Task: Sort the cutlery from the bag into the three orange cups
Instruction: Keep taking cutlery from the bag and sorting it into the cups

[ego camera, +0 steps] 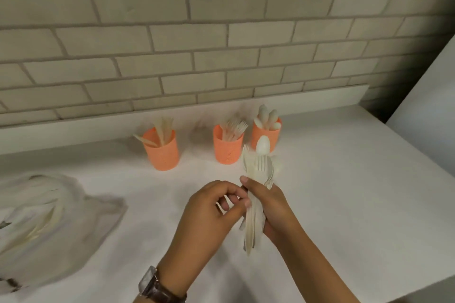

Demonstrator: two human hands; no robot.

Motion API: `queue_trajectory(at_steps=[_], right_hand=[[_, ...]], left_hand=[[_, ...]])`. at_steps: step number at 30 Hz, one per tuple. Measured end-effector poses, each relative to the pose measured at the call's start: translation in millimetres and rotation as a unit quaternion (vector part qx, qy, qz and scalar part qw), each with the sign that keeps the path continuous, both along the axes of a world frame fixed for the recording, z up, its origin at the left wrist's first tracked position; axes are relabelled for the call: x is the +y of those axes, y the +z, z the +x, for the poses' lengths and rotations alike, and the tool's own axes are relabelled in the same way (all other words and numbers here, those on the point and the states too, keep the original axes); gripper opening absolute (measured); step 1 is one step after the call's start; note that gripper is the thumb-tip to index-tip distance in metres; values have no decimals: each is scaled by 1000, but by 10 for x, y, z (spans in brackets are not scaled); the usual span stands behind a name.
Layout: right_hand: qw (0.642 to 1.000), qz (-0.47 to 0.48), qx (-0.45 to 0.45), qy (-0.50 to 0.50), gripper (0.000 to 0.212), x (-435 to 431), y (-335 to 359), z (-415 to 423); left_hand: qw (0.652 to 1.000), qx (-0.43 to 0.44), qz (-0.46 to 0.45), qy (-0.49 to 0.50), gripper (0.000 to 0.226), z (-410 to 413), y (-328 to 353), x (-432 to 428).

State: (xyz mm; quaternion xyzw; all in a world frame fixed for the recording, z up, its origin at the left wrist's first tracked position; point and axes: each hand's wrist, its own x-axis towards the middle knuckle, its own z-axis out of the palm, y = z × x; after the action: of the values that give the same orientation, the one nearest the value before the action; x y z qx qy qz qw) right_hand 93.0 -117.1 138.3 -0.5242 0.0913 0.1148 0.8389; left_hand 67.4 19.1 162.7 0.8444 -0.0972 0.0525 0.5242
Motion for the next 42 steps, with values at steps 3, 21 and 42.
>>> queue_trajectory(at_steps=[3, 21, 42], right_hand=[[998, -21, -17, 48, 16, -337, -3, 54], [986, -68, -2, 152, 16, -1073, -7, 346], [993, 31, 68, 92, 38, -1045, -98, 682]], left_hand=[[998, 20, -41, 47, 10, 96, -40, -373], [950, 116, -201, 210, 22, 660, 36, -882], [966, 14, -63, 251, 18, 1512, -196, -705]])
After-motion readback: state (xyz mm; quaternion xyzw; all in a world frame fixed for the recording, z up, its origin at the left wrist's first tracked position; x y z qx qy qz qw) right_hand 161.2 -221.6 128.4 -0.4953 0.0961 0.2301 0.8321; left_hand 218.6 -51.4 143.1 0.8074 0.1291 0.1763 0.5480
